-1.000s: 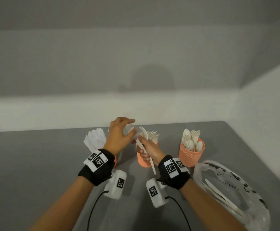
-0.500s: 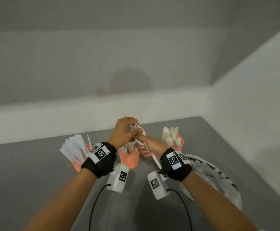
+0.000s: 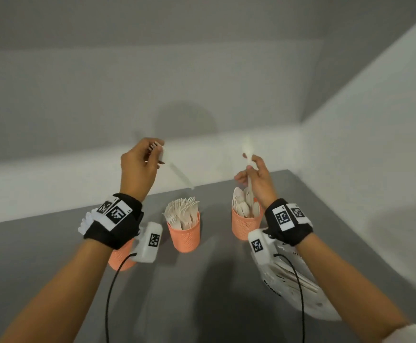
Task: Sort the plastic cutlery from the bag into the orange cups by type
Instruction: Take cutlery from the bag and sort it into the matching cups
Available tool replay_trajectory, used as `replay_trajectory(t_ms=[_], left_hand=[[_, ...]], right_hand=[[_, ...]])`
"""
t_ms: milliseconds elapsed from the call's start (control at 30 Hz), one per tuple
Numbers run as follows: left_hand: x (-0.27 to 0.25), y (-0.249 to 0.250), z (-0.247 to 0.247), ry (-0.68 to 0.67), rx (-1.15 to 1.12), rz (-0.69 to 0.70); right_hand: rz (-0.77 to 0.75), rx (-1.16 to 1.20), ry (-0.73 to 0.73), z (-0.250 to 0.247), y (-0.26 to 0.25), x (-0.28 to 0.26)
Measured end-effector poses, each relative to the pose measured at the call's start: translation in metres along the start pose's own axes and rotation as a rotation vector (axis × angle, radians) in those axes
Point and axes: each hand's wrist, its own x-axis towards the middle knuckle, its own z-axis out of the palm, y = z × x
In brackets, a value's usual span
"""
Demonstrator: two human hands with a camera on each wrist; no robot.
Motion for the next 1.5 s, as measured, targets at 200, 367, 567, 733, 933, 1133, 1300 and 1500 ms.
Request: replay_trajectory(t_ms=[200, 367, 567, 733, 933, 1133, 1300, 1500], left_hand=[[-0.029, -0.03, -0.011, -0.076, 0.272, 0.108], [-0.04, -0.042, -0.008, -0.094, 0.324, 0.12], [-0.046, -0.052, 0.009, -0.123, 0.333, 0.114], [-0.052, -0.065, 0.023, -0.246, 0.421, 0.055], [-0.078, -0.074, 0.037, -0.506, 0.553, -0.077], [-0.092, -0.083, 0.047, -0.591, 0.548, -0.085], [-0.099, -0.076, 0.059, -0.715, 0.712, -0.113], [-0.101, -0.075, 0.068, -0.759, 0.794, -0.143]], right_hand=[[-0.001, -0.034, 0.094, -0.026, 0.014, 0.018], [0.122, -0.086, 0.12, -0.038, 0.037, 0.01], [0.2, -0.237, 0.096, -0.04, 0.051, 0.007], [0.237, -0.433, 0.132, -0.044, 0.06, 0.006], [0.13, -0.621, 0.072, -0.034, 0.061, -0.003], [-0.035, -0.921, -0.08, -0.011, 0.068, -0.007], [0.0, -1.262, -0.247, -0.003, 0.073, 0.0], [0.037, -1.377, -0.324, -0.003, 0.076, 0.008]])
